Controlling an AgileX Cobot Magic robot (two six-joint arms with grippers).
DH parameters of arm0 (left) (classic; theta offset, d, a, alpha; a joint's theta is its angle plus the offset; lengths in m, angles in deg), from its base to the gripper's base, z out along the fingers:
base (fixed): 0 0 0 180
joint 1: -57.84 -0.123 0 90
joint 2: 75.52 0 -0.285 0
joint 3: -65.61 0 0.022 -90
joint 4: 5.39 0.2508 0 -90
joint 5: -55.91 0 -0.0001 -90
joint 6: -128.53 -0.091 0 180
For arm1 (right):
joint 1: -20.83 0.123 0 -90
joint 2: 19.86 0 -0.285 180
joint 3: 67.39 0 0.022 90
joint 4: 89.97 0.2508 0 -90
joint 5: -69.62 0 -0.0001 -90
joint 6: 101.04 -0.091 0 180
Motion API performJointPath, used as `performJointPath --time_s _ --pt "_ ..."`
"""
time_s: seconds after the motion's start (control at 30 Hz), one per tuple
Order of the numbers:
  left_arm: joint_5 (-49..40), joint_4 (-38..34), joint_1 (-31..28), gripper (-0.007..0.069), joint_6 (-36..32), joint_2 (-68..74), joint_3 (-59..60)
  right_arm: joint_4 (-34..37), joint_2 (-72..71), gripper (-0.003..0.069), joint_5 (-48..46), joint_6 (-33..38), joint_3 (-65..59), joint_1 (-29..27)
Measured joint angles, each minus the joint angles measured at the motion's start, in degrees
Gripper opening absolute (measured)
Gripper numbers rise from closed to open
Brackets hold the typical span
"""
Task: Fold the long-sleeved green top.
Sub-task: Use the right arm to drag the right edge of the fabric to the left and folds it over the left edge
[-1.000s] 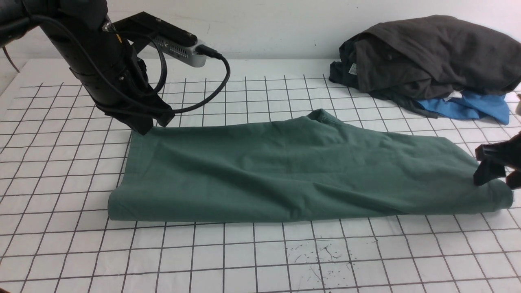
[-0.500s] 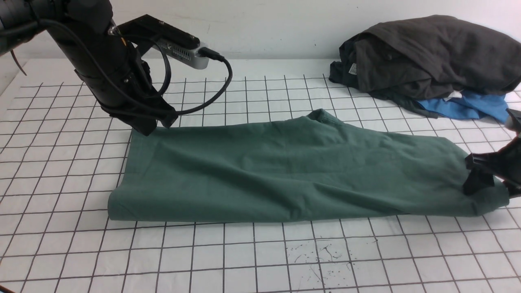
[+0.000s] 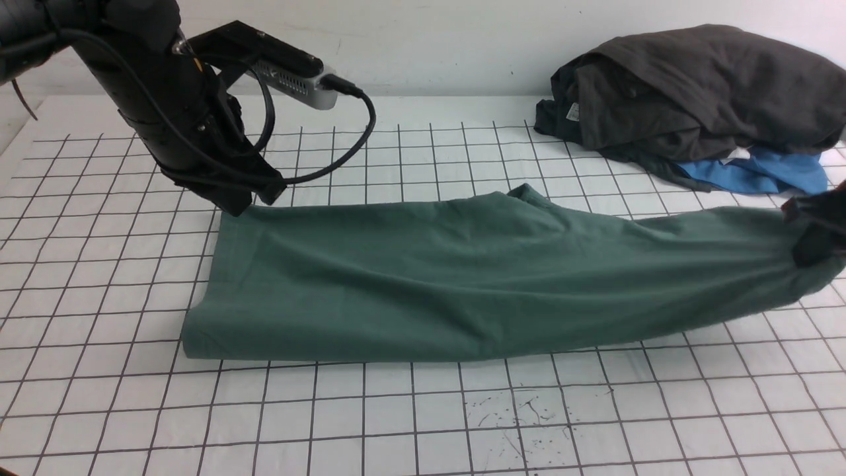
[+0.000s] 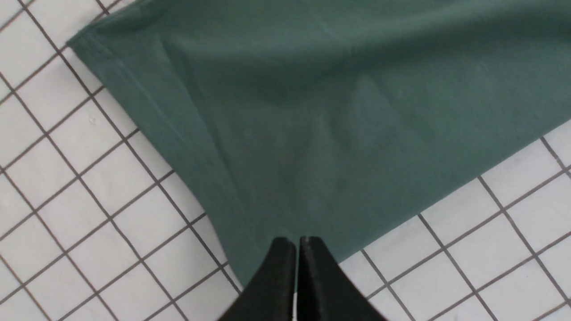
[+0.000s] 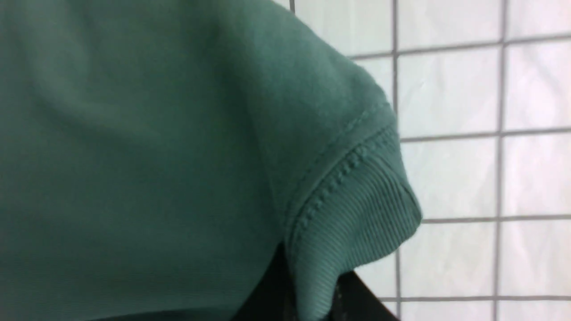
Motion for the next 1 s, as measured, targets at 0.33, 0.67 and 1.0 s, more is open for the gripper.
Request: performJointPath --time_s 0.33,0.67,1.0 --pt "-3.17 0.00 0.00 -0.0007 1.56 -11.99 0.00 -2.03 -6.92 0.0013 -10.36 -0.43 18.90 8.82" --pt "-4.73 0.00 0.00 -0.0007 1.91 -26.38 0.00 -1.64 -0.91 0.0013 -8.18 -1.35 28.29 32.97" --pt "-5.08 -0.06 0.00 -0.0007 4.03 -38.44 3.81 0.01 14.81 0.0013 -4.88 -3.21 34.94 49.04"
